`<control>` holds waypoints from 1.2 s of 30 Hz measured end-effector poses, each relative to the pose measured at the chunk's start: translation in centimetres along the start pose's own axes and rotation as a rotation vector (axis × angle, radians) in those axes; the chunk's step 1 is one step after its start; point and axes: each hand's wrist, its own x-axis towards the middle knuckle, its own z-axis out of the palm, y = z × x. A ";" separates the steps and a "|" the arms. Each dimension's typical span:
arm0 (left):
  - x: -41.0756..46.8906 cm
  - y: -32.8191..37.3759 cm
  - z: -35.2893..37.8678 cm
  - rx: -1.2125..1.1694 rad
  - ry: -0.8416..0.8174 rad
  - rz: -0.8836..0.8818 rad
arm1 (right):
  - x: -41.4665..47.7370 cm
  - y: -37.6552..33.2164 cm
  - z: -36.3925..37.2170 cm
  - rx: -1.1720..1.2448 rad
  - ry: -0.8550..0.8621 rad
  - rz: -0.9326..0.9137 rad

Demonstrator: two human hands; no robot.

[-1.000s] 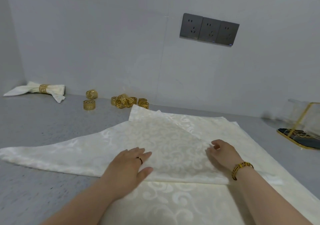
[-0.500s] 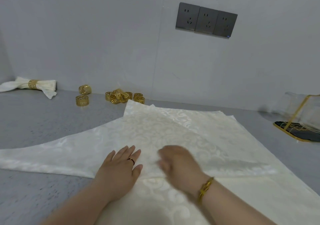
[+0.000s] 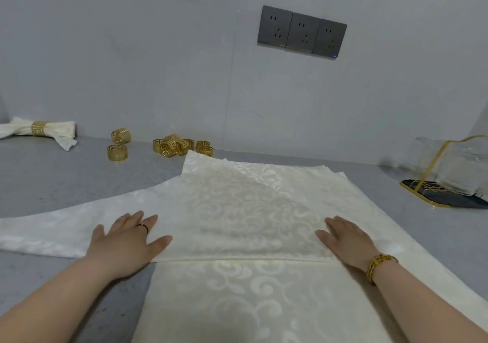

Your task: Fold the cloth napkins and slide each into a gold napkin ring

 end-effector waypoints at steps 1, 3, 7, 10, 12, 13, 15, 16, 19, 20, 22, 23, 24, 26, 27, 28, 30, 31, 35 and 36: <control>0.3 0.2 -0.3 0.022 0.024 0.012 | 0.5 -0.1 -0.3 0.022 0.040 0.001; 1.3 0.9 -0.8 0.033 0.129 0.091 | 1.7 -1.0 -1.1 0.111 0.096 -0.007; 4.0 3.3 -1.5 -0.132 0.266 0.305 | 6.2 -4.9 -2.0 0.359 0.084 -0.108; 5.9 4.3 0.1 -0.097 0.225 0.390 | 9.9 -8.7 -2.2 0.474 0.044 -0.140; 6.9 4.0 1.1 -0.129 0.169 0.414 | 12.4 -11.1 -2.3 0.489 0.002 -0.133; 7.3 3.8 1.4 -0.114 0.148 0.429 | 13.6 -12.0 -2.3 0.526 -0.015 -0.110; 7.3 3.9 1.8 -0.095 0.148 0.424 | 15.5 -13.9 -2.4 0.619 -0.033 -0.061; 7.4 3.8 1.8 -0.089 0.168 0.420 | 16.4 -14.9 -2.6 0.629 -0.049 -0.041; 7.5 4.1 1.6 -0.048 0.172 0.423 | 18.4 -17.3 -2.8 0.549 -0.094 -0.095; 7.5 4.0 1.8 -0.031 0.188 0.430 | 19.0 -18.1 -2.7 0.531 -0.111 -0.123; 7.5 4.0 2.0 -0.047 0.251 0.419 | 19.9 -19.3 -2.6 0.525 -0.115 -0.149; 7.5 3.9 1.6 0.019 0.250 0.413 | 20.1 -19.6 -2.5 0.513 -0.099 -0.167; 7.5 3.7 1.2 0.010 0.182 0.359 | 20.4 -20.0 -2.4 0.509 -0.102 -0.191; 7.8 3.6 2.2 -0.003 0.226 0.385 | 20.8 -20.5 -2.2 0.513 -0.098 -0.246; 8.1 3.5 2.7 -0.003 0.224 0.400 | 20.9 -20.6 -2.1 0.529 -0.079 -0.266; 8.3 3.4 2.9 -0.020 0.244 0.421 | 21.1 -20.6 -1.8 0.567 -0.058 -0.276; 8.3 3.4 2.9 -0.032 0.261 0.435 | 21.3 -20.4 -1.3 0.637 -0.039 -0.308; 8.4 3.5 2.8 -0.020 0.267 0.425 | 21.3 -20.2 -1.2 0.656 -0.032 -0.326; 8.3 3.6 2.8 -0.008 0.279 0.419 | 21.8 -20.0 -1.1 0.700 -0.025 -0.331; 8.3 3.6 3.0 -0.004 0.277 0.416 | 21.9 -20.0 -1.1 0.708 -0.013 -0.320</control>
